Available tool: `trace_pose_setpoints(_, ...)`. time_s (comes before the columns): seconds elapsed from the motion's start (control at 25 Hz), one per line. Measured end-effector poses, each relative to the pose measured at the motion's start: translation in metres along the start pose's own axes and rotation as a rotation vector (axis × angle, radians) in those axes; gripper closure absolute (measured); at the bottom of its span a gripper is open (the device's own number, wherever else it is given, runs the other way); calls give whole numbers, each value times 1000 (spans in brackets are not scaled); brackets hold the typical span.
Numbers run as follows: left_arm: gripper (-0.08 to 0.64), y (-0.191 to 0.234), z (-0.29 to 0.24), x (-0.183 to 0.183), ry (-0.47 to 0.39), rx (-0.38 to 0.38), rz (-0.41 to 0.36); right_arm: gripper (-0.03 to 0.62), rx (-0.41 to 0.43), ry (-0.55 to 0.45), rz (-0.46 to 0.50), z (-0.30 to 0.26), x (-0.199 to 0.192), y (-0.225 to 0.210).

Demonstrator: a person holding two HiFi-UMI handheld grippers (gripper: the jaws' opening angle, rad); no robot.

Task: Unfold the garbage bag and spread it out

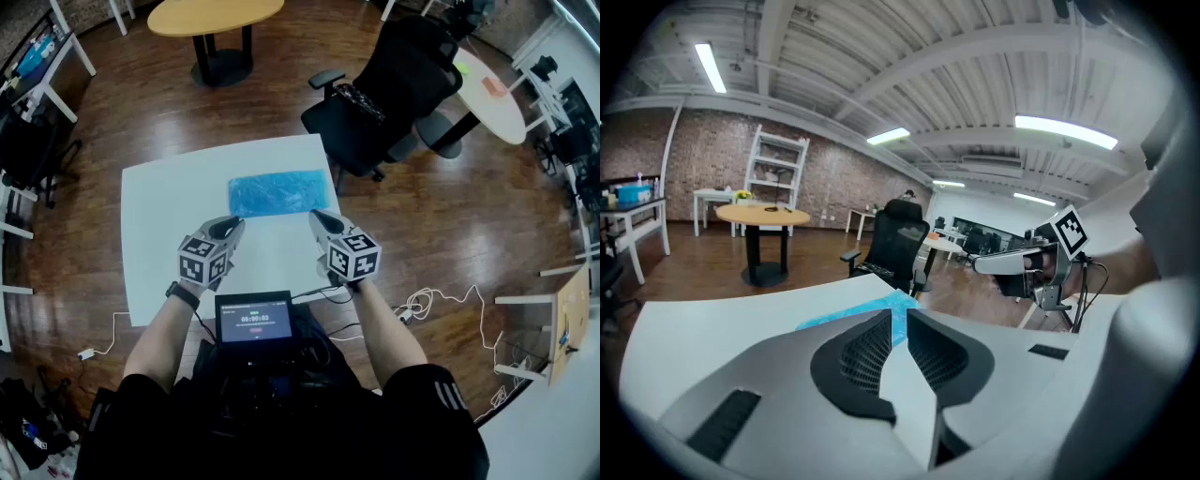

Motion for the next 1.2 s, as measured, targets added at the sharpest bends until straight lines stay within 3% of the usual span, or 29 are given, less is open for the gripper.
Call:
trace_pose_setpoints(0.36,430,-13,-40,18,35,-7,-102,568,-15,15,42,-3,1,-25)
trace_pose_setpoints(0.44,422,-15,-50,18,56,-12,-131,543,-18,16,42,-4,1,-30)
trace_pose_setpoints(0.88,342,-30,-117,24,132,-71,-120,524,-30,33,67,-5,-1,-68)
trace_pose_setpoints(1.2,343,-38,-158,18,194,-84,-195,456,-24,44,56,-10,-6,-88)
Point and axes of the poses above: the fingertips, and each gripper's own axes: z backward along the fingers, y to its left, x out of its top, the point moved 2 cm from there along z, backward along the fingers, and after that the axes turned 1 degree about z, right-handed, at the moved point
